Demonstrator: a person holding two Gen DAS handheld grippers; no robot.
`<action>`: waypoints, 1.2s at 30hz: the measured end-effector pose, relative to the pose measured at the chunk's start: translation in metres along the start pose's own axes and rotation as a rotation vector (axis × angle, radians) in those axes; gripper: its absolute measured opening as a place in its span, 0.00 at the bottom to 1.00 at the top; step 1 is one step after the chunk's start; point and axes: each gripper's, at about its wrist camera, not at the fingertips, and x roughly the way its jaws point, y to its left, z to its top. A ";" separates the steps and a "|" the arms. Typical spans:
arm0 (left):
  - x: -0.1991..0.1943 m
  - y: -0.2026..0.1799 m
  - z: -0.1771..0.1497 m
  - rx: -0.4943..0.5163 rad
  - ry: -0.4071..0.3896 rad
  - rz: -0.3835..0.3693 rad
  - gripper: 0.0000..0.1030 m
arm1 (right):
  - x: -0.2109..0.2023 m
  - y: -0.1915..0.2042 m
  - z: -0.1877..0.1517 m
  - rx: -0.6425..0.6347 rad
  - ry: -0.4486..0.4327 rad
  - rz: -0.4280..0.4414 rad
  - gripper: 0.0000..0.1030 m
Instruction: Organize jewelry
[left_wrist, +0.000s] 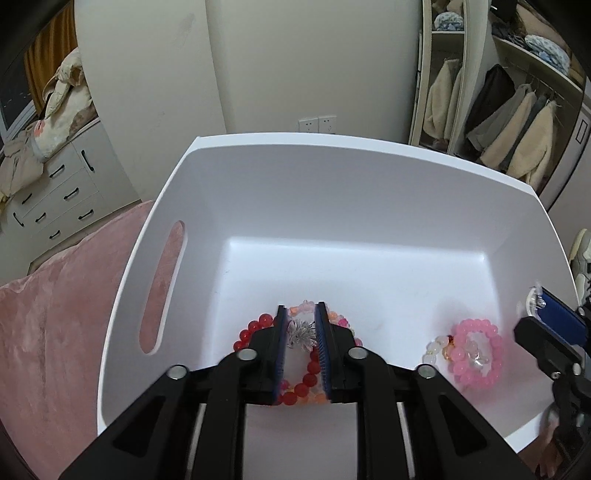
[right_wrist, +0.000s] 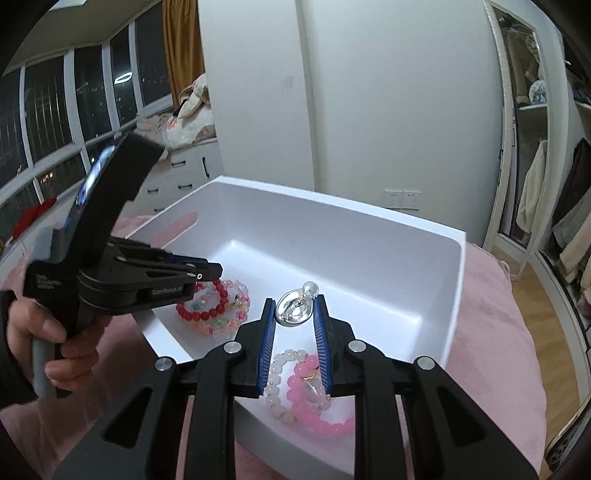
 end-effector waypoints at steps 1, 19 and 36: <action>-0.001 -0.001 0.000 0.004 0.005 0.002 0.44 | 0.003 0.001 0.000 -0.009 0.008 -0.009 0.21; -0.100 -0.005 -0.025 -0.063 -0.178 0.034 0.90 | -0.055 -0.004 0.002 0.061 -0.070 -0.147 0.95; -0.191 -0.028 -0.109 -0.067 -0.206 0.146 0.92 | -0.155 -0.012 -0.029 0.185 0.003 -0.169 0.95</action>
